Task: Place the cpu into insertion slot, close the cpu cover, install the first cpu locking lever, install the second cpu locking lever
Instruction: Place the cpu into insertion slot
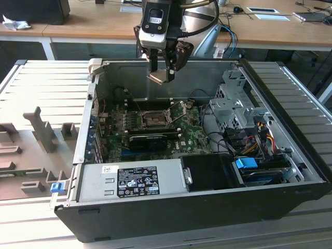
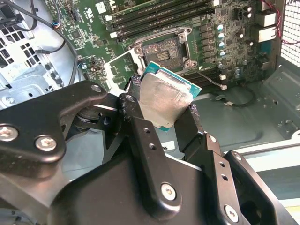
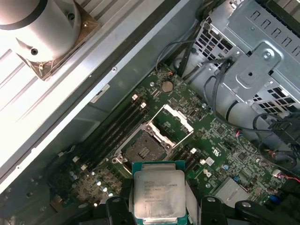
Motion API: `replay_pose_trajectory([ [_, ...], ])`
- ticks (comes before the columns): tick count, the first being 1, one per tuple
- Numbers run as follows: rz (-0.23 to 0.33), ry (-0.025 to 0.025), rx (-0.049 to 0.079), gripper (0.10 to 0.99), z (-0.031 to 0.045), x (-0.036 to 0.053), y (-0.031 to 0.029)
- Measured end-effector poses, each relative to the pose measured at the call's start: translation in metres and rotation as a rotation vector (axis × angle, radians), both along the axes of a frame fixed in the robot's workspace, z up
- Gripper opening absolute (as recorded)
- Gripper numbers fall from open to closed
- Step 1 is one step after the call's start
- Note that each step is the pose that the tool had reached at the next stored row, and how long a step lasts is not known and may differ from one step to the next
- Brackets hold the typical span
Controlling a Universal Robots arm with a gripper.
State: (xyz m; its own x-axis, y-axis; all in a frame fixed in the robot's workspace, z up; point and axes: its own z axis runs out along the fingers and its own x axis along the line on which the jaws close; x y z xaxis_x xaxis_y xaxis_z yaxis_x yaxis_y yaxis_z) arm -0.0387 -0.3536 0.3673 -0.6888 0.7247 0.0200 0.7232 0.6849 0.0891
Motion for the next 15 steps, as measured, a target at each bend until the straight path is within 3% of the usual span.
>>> replay_pose_trajectory([
  [15,-0.165,0.0,0.0,0.533,-0.0009,0.0,0.0],
])
